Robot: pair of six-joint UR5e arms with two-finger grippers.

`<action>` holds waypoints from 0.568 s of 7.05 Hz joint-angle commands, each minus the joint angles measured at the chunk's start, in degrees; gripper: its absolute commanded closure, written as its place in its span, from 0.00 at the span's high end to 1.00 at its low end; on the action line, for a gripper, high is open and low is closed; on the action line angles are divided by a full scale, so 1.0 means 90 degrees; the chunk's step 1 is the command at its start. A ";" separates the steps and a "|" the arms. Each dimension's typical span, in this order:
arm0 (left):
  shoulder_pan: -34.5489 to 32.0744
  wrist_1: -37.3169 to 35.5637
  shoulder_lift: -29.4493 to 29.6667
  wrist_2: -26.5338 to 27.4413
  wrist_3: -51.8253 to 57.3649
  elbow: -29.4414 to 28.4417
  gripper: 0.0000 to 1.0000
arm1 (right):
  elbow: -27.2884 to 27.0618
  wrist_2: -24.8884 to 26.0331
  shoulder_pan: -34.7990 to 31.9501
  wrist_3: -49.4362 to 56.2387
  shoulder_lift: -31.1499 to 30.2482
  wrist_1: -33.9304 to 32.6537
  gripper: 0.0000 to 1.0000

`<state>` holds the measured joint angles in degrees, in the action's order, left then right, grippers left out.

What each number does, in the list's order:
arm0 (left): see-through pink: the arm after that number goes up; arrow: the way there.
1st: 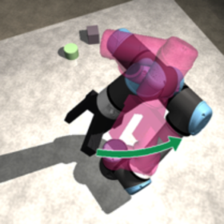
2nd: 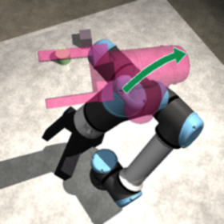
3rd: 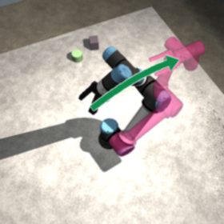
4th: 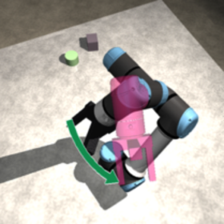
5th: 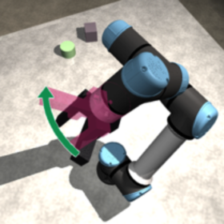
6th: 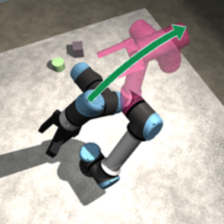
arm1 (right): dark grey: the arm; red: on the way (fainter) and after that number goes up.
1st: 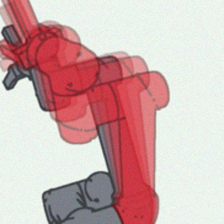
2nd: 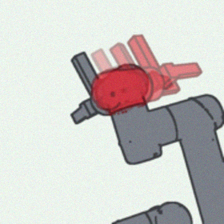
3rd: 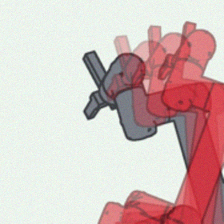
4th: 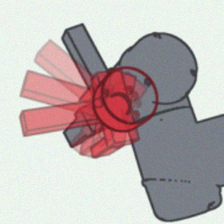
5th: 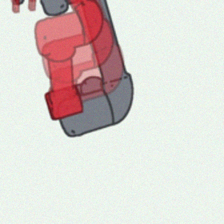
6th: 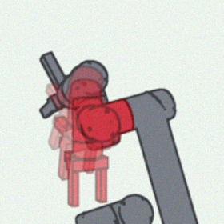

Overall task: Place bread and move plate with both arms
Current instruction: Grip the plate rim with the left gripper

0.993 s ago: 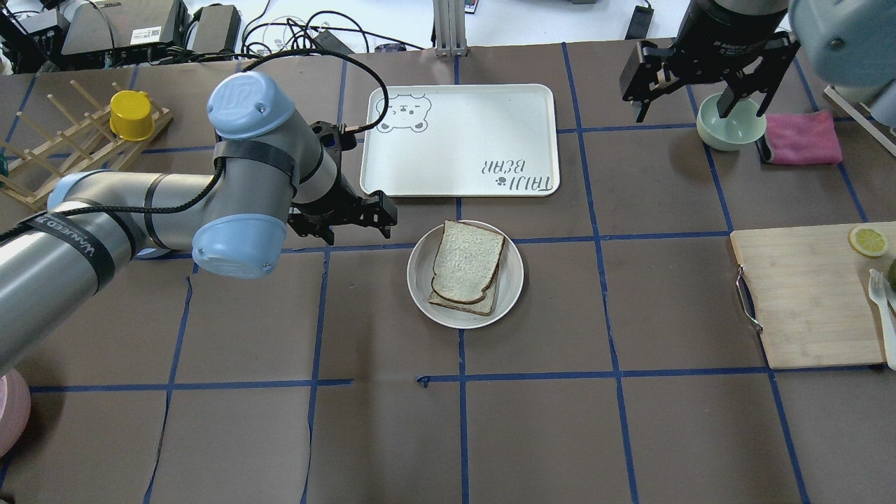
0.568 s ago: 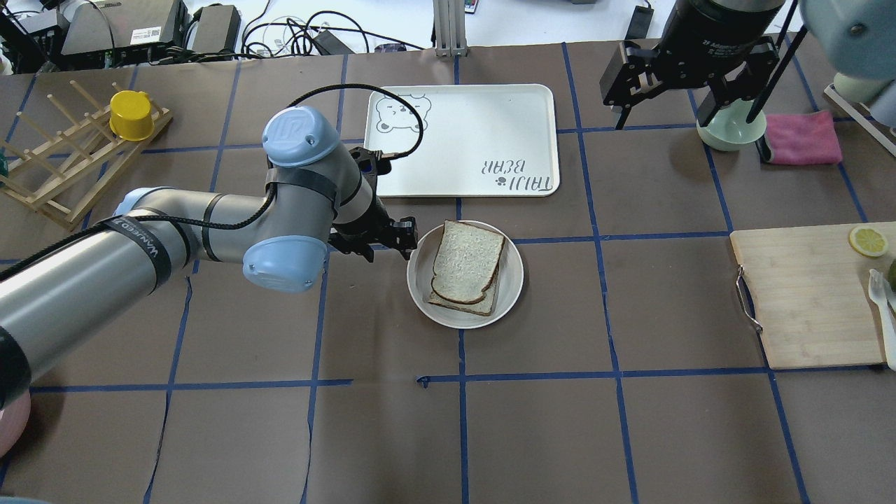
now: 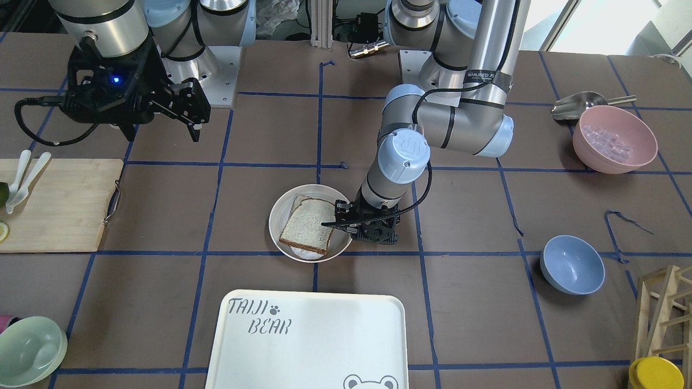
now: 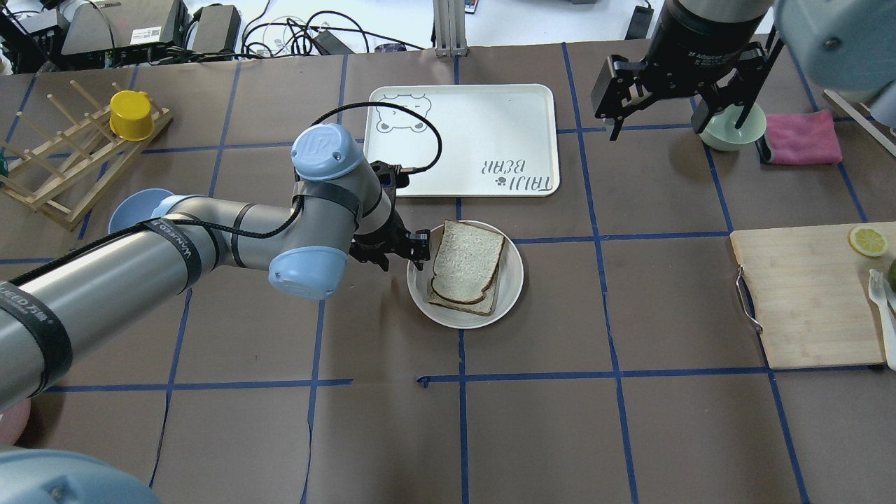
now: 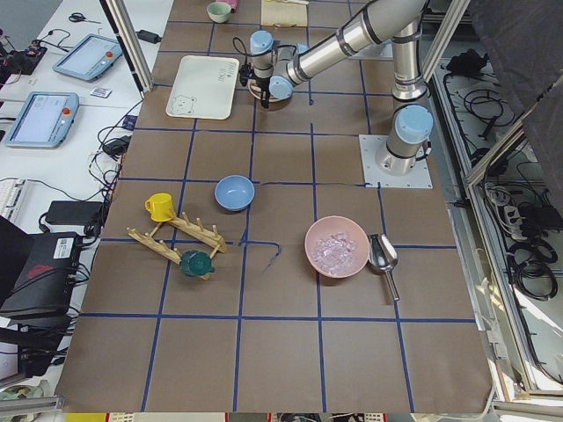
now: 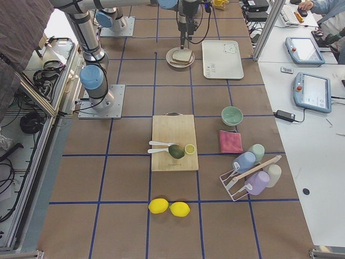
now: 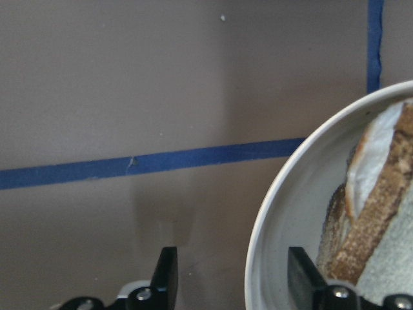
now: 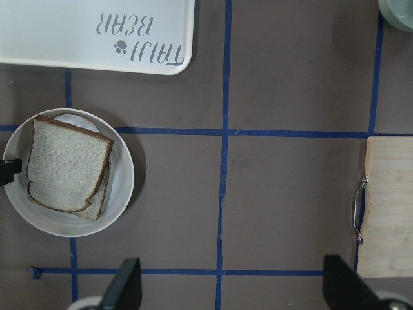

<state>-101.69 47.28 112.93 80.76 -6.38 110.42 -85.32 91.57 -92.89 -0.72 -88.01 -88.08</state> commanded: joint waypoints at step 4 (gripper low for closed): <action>0.0058 0.0466 -0.0037 -0.0546 -0.0168 -0.0383 0.00 | -0.0130 -0.0067 -0.0011 0.0109 -0.0007 0.0011 1.00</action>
<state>-101.28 49.17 113.11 76.29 -6.87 108.57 -86.42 91.11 -92.96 0.05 -88.06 -87.98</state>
